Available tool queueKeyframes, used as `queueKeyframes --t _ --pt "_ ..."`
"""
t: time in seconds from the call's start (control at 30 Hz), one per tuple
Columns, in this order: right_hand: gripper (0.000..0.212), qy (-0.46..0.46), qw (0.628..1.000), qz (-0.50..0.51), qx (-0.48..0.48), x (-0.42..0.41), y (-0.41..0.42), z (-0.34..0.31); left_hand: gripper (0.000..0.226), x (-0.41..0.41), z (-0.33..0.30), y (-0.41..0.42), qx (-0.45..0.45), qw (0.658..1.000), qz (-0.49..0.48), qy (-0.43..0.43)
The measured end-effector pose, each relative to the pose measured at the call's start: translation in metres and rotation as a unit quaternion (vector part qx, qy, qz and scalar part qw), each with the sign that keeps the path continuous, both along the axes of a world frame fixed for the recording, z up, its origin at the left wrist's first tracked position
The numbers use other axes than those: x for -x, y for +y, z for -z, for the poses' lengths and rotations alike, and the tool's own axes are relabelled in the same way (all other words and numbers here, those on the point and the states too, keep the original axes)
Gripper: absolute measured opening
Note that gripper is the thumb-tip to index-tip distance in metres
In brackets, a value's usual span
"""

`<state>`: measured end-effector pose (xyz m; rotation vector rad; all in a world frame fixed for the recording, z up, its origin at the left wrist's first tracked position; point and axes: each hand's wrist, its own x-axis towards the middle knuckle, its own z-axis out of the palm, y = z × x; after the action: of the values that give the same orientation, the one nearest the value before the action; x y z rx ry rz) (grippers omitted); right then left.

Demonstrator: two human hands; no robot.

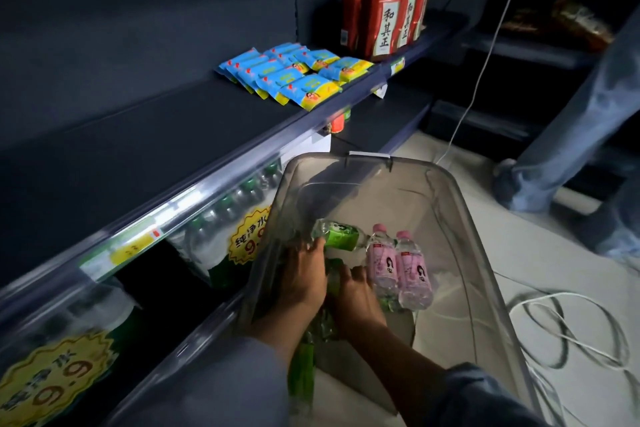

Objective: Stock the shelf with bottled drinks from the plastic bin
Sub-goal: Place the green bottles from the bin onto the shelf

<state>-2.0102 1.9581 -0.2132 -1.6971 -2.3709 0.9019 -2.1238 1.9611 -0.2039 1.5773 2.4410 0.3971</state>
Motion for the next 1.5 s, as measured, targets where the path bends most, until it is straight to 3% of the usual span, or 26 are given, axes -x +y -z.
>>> queueKeyframes --t 0.13,0.3,0.53,0.7,0.9,1.07,1.4,1.5 --pt "0.057 -0.015 1.0 0.015 0.024 0.004 0.004 0.012 0.053 0.0 0.029 0.015 0.017 1.0 -0.007 0.017" --pt "0.051 -0.05 0.998 0.025 -0.012 0.01 0.008 0.026 0.052 -0.008 0.053 0.03 0.039 0.999 -0.029 -0.013" --pt "0.071 -0.075 0.997 -0.007 -0.019 0.008 0.006 0.031 0.039 -0.009 0.057 0.033 0.069 0.993 -0.01 0.098" --pt "0.084 -0.065 0.997 0.007 -0.033 0.006 0.003 0.032 0.034 -0.012 0.051 0.037 0.098 0.989 -0.007 0.11" --pt "0.086 -0.065 0.996 -0.003 -0.067 -0.004 -0.004 0.031 0.046 -0.021 0.049 0.037 0.111 0.993 -0.029 0.035" --pt "0.099 -0.07 0.994 -0.007 -0.078 -0.006 -0.006 0.031 0.031 -0.012 0.042 0.038 0.101 0.994 -0.029 -0.04" --pt "0.093 -0.058 0.993 -0.014 -0.098 -0.016 -0.008 0.015 0.052 -0.005 0.013 0.029 0.115 0.986 -0.038 -0.111" --pt "0.094 -0.048 0.992 -0.015 -0.114 -0.022 -0.012 0.002 0.06 -0.006 -0.006 0.026 0.076 0.986 -0.037 -0.141"
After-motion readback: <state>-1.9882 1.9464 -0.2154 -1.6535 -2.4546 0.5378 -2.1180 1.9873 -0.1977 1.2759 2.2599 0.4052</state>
